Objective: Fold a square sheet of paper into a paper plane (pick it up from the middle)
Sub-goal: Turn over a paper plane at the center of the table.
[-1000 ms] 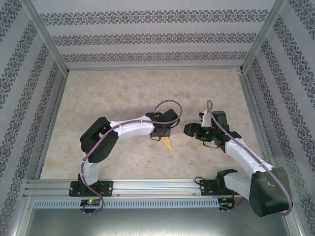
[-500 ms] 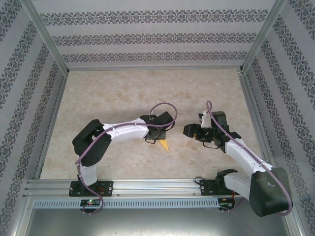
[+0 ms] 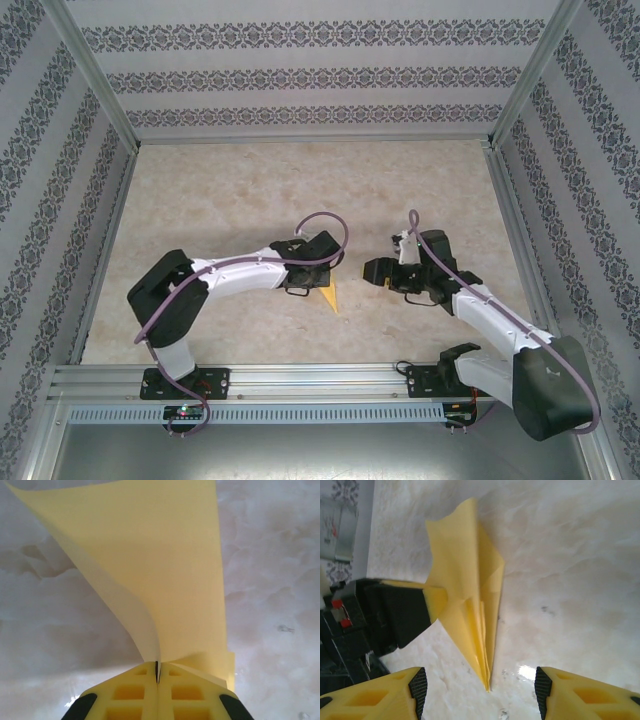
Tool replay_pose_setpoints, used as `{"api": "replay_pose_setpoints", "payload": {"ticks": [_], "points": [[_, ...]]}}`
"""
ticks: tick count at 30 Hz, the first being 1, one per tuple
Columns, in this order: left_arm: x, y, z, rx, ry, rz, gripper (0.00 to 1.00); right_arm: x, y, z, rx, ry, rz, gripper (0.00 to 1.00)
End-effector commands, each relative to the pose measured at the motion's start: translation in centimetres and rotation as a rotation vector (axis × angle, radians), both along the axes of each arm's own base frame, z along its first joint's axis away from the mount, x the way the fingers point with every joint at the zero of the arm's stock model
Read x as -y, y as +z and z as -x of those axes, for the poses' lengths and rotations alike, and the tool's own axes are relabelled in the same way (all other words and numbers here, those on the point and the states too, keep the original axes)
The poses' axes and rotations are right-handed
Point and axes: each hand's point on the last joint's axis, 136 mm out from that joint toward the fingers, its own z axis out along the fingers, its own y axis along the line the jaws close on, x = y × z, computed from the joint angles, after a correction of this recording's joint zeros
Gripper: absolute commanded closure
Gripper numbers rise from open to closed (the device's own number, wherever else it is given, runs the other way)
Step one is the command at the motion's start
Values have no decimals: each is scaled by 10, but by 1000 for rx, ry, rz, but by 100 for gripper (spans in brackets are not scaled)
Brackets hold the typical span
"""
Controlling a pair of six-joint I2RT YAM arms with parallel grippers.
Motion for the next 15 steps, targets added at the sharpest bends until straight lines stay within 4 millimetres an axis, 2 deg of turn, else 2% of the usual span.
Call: {"api": "replay_pose_setpoints", "payload": {"ticks": [1,7,15], "points": [[13,24,-8,50,-56,133,98,-14,-2,2,24,31,-1,39],[11,30,-5,46,-123,215,100,-41,-11,8,31,95,55,39],[1,22,-2,18,-150,287,100,-73,-23,7,2,102,44,38]]}}
